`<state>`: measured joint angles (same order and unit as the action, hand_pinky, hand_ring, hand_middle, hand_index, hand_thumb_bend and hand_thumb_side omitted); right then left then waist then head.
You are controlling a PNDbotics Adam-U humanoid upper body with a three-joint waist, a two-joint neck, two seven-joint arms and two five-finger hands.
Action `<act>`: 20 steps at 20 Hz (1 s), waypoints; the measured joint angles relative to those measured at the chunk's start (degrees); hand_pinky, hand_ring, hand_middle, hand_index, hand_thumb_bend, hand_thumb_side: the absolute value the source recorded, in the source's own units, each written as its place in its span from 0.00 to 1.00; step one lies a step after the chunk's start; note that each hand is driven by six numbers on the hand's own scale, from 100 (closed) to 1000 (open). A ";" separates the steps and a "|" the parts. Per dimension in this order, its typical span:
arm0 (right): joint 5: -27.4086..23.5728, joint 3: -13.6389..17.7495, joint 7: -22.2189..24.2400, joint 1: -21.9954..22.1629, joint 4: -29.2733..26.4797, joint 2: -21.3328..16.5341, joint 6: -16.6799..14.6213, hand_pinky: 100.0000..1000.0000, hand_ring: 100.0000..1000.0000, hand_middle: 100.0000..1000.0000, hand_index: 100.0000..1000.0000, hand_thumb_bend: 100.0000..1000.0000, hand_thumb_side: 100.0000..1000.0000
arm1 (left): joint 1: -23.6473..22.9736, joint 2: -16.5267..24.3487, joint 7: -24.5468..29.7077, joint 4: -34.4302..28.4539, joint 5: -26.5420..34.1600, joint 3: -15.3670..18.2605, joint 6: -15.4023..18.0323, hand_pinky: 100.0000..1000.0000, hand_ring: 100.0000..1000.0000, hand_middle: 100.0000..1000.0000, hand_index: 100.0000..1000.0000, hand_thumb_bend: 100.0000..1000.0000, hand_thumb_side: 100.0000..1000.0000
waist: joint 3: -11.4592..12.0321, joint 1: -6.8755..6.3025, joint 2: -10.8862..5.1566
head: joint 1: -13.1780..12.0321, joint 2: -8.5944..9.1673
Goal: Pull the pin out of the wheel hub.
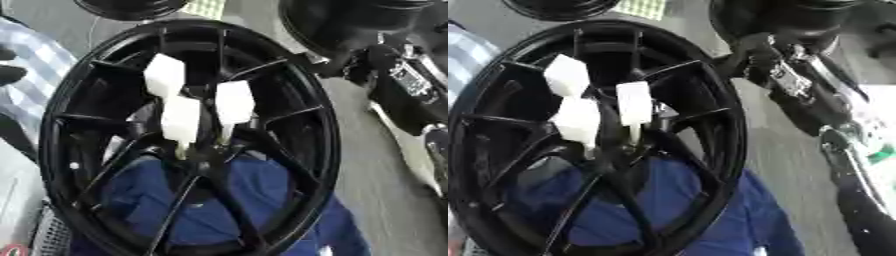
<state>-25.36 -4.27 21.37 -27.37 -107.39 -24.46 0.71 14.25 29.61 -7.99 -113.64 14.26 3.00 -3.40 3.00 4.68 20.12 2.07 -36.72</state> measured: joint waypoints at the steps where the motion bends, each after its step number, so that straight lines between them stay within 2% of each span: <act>1: 0.00 0.00 -0.01 0.00 -0.01 0.00 0.01 0.77 0.68 0.55 0.70 0.00 0.48 | 0.04 0.00 0.00 0.00 0.00 -0.01 0.00 0.81 0.65 0.65 0.71 0.00 0.80 | -0.01 0.00 0.00 | -0.01 0.00; 10: 0.00 -0.01 -0.11 0.17 -0.08 0.00 -0.02 0.77 0.68 0.56 0.70 0.00 0.48 | 0.56 0.02 -0.10 0.00 -0.74 -0.18 0.11 0.81 0.65 0.65 0.71 0.00 0.79 | -0.08 -0.02 -0.01 | -0.49 0.02; 14: -0.01 0.01 -0.16 0.33 -0.36 -0.05 -0.07 0.77 0.68 0.56 0.70 0.00 0.48 | 1.91 0.89 0.17 0.00 -2.11 -0.33 0.63 0.81 0.65 0.66 0.72 0.00 0.73 | -0.16 -0.29 -0.01 | -0.40 -0.01; 17: -0.10 0.24 -0.36 1.24 -0.82 -0.79 -0.28 0.77 0.68 0.56 0.71 0.00 0.46 | 5.14 4.71 2.06 0.00 -4.94 -0.62 2.24 0.81 0.67 0.67 0.74 0.00 0.65 | -0.20 -0.81 -0.13 | -0.15 -0.64; 20: -0.46 1.07 -0.81 2.46 -1.74 -2.16 -0.77 0.77 0.68 0.56 0.71 0.00 0.45 | 9.01 11.57 7.76 0.00 -9.09 -2.04 3.84 0.81 0.69 0.68 0.75 0.00 0.64 | -0.68 -1.72 -0.58 | -0.11 -1.62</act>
<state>-25.82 -3.20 20.56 -24.91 -109.13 -26.62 -0.06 23.26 41.18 -0.23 -113.64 5.17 0.97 0.44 2.32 2.96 19.54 1.95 -38.34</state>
